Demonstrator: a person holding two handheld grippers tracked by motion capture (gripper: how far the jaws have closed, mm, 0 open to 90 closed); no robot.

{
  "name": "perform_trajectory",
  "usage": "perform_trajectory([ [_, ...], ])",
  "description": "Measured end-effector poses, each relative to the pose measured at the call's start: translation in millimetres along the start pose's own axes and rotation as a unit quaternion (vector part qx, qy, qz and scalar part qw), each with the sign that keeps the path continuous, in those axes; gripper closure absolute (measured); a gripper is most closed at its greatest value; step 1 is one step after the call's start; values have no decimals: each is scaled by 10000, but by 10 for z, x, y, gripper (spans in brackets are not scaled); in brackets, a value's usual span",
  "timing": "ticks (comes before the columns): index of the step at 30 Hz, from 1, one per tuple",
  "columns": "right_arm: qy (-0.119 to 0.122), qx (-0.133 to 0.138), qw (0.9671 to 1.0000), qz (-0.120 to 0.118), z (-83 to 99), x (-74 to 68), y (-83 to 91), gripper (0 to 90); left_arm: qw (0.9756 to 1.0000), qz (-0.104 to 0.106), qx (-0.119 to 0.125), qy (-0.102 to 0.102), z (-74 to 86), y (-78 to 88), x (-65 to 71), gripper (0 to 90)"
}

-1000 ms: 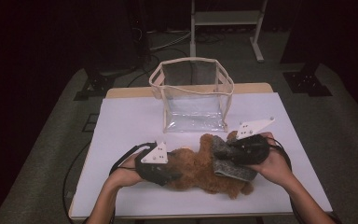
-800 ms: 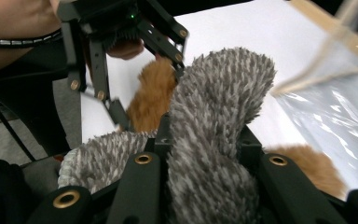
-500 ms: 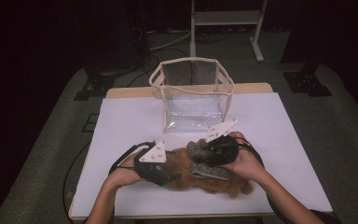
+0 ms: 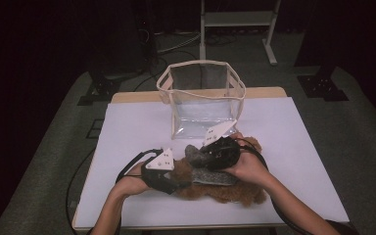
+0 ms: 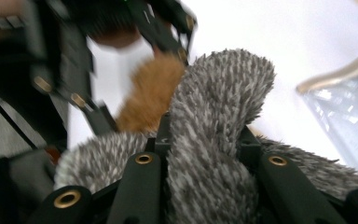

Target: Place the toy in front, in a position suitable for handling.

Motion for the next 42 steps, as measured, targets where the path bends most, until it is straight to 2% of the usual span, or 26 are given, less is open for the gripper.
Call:
perform_trajectory([
  [1,-41,-19,10000,-61,71,15,-36,692,10000,18,24,11,4,-5,2,379],
  [3,-165,-1,9998,-84,161,40,10,693,10000,-13,47,29,2,-4,-9,382],
  [5,-122,-281,9993,221,282,87,130,694,10000,-16,83,30,-10,13,-20,383],
  [6,-327,-219,9991,169,345,98,198,695,10000,-7,65,16,-17,14,-18,381],
  [8,-520,-143,9985,-67,419,67,222,695,10000,-45,48,-43,-50,24,-16,333],
  [10,-471,-143,9987,-92,442,0,165,698,9997,-165,167,-18,-123,54,-30,231],
  [11,-440,-156,9988,-121,432,-44,128,699,9996,-161,251,10,-147,61,-29,184],
  [12,-389,-153,9990,-141,417,-72,104,700,9994,-124,311,64,-166,50,-18,180],
  [14,-211,-262,9994,-37,365,-136,70,699,9999,-26,109,-34,-126,-3,2,260],
  [16,-99,-287,9995,77,345,-149,84,696,9999,-4,138,-64,-89,-41,24,319],
  [18,-105,-188,9997,110,355,-141,136,696,9999,-13,144,-57,-79,-30,31,354],
  [21,-270,92,9995,130,375,-106,295,698,9998,-16,170,-42,-72,-41,29,366],
  [26,-466,199,9981,360,516,-35,540,700,9999,6,144,21,-69,-40,24,369],
  [29,-636,108,9964,557,667,22,673,699,10000,29,63,-8,-67,-32,45,369],
  [32,-928,214,9944,451,838,11,731,699,9999,79,54,-64,-63,-36,65,369],
  [36,-902,261,9943,502,874,6,785,699,9999,46,2,-101,-61,-32,72,367],
  [38,-927,238,9938,575,904,48,822,699,10000,7,-9,-95,-57,-32,78,362],
  [42,-1226,235,9887,831,1039,229,912,699,10000,2,-13,-65,-60,-39,62,360],
])
Point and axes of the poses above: each handheld gripper's, and its own axes: y roughly backward along the jaws, z roughly out of its underside, x roughly to its right, the point moved 6 cm from there along -y, roughly forward along the jaws, and after that the axes turned 13 degrees about y, right-handed, at the moved point
